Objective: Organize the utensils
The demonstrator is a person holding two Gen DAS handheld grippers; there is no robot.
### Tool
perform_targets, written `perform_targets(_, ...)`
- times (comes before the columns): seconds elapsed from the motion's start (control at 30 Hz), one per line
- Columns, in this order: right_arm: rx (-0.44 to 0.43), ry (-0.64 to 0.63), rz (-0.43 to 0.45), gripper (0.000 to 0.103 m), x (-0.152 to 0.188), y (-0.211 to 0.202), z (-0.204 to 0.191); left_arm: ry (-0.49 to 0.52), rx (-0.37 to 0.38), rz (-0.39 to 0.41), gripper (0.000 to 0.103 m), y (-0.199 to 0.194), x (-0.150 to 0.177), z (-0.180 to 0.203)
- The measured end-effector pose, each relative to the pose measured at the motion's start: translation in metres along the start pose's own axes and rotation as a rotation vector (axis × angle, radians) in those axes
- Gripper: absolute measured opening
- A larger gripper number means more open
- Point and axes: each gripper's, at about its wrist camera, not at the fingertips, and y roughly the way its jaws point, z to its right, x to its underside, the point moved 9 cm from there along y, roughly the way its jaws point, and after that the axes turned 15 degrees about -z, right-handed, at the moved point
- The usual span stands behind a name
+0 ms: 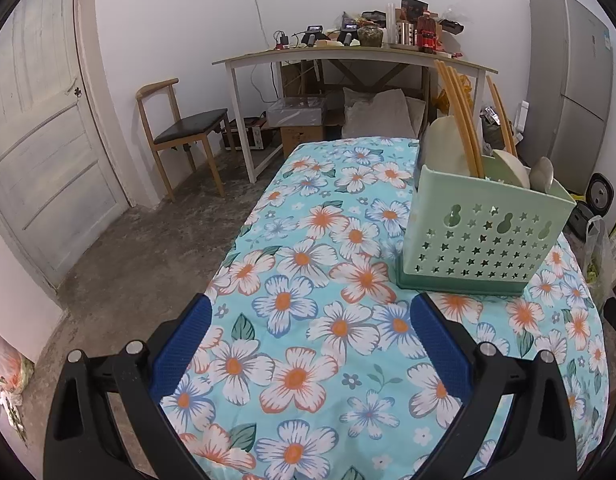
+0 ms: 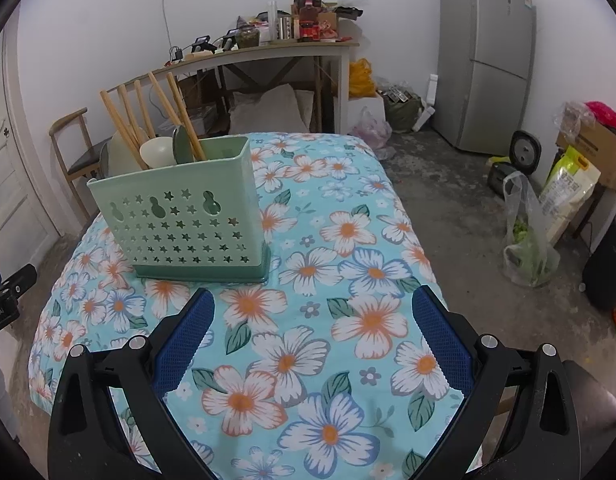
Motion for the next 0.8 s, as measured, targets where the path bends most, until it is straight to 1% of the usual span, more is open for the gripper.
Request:
perform_targets(0.63, -0.007, -0.018, -0.010, 0.095, 0.0015, -0.0008, -0.0071, 0.005, 0.002, 0.009, 0.097, -0.0008, 0.0008, 0.0000)
perform_targets(0.8, -0.008, -0.019, -0.011, 0.095, 0.0018, -0.0011, -0.0077, 0.022, 0.011, 0.013, 0.097, -0.0040, 0.0004, 0.0032)
